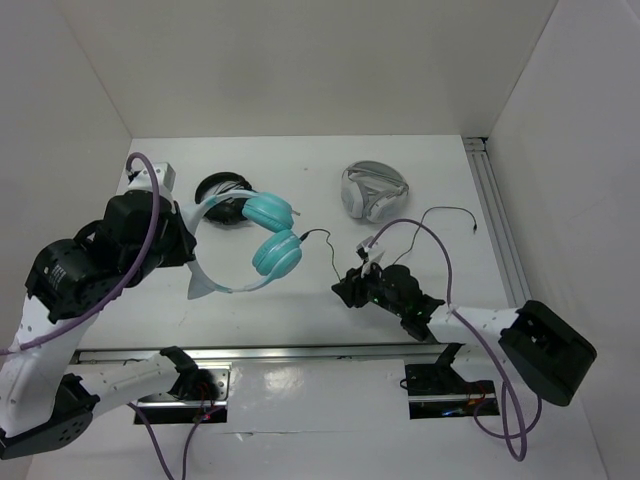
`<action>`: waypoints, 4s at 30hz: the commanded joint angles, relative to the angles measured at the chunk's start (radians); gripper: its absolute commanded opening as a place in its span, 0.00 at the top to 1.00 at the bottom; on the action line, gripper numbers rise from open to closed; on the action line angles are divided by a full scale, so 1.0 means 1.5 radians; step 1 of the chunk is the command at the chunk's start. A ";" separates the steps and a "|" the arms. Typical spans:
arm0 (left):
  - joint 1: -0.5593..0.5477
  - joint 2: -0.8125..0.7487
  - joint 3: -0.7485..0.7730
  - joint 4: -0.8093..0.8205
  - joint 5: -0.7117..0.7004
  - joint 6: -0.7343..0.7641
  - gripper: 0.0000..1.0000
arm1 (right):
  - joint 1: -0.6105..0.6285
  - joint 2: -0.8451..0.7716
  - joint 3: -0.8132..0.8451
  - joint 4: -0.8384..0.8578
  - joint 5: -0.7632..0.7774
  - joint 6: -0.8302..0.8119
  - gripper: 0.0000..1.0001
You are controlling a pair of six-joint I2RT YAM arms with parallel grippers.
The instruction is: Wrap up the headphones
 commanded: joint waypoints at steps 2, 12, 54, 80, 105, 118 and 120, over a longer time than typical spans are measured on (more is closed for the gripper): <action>-0.002 -0.015 0.025 0.061 0.003 -0.024 1.00 | -0.001 0.050 0.027 0.125 -0.020 0.006 0.58; -0.002 -0.021 -0.013 0.083 -0.020 -0.009 1.00 | 0.005 -0.004 0.044 0.019 0.069 0.014 1.00; -0.030 0.147 -0.310 0.313 0.289 0.262 1.00 | 0.129 -0.319 0.528 -0.665 0.010 -0.236 1.00; -0.101 0.020 -0.374 0.431 0.458 0.334 1.00 | 0.129 -0.130 0.563 -0.622 0.032 -0.286 1.00; -0.101 -0.086 -0.333 0.461 0.369 0.326 0.99 | 0.129 -0.051 0.551 -0.642 0.063 -0.298 1.00; -0.101 -0.138 -0.333 0.525 0.224 0.265 0.99 | 0.129 -0.051 0.525 -0.623 0.024 -0.292 1.00; -0.101 -0.144 -0.340 0.539 0.211 0.251 1.00 | 0.129 -0.051 0.518 -0.606 0.008 -0.292 1.00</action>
